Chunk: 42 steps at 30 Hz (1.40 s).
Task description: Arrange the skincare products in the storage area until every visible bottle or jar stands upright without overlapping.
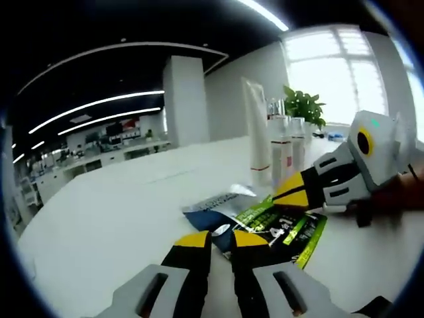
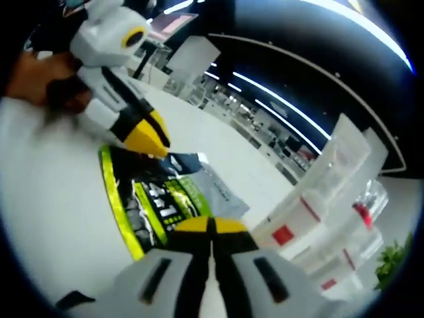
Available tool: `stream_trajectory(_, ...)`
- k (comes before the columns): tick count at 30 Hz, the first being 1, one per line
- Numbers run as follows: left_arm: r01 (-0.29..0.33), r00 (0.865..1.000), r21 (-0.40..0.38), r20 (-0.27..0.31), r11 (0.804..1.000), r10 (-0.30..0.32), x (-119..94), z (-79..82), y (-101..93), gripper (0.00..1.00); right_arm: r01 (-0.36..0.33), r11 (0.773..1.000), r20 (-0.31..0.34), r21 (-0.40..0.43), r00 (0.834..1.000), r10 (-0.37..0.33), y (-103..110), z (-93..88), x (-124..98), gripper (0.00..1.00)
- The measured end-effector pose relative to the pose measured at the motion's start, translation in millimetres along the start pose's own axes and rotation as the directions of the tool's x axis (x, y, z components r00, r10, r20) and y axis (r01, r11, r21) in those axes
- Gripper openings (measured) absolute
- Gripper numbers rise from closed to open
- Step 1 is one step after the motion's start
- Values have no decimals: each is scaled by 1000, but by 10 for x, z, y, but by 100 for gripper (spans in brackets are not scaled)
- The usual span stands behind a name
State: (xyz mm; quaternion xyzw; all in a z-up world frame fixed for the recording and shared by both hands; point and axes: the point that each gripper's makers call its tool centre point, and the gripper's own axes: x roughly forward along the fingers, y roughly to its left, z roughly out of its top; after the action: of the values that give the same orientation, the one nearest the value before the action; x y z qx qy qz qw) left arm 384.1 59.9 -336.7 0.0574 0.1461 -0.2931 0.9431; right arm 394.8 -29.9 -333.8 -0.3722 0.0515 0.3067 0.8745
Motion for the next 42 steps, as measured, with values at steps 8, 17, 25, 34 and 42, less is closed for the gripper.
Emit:
stream_trajectory(8, 46, 998, 68, -53, 997, -43, 60, -84, -140, 9, -3, 1000, 2, 16, 1000, 3, 4, 0, 0, 0)
stream_trajectory(17, 49, 998, 34, -44, 998, -47, 64, -70, -138, 8, -13, 997, 10, 72, 1000, 12, -11, -14, 6, 0)
stream_trajectory(25, 51, 998, 57, -40, 997, -48, 39, -63, -145, 10, -22, 996, 18, 92, 1000, 20, -18, -12, -7, 0)
stream_trajectory(34, 67, 994, 1, 90, 998, -66, -63, 158, -87, 15, -27, 989, 111, 143, 994, 11, -81, 130, -60, 5)
stream_trajectory(42, 77, 986, -36, 149, 996, -71, -138, 239, -90, 20, -125, 938, 306, 324, 952, 21, -153, 385, -189, 12)
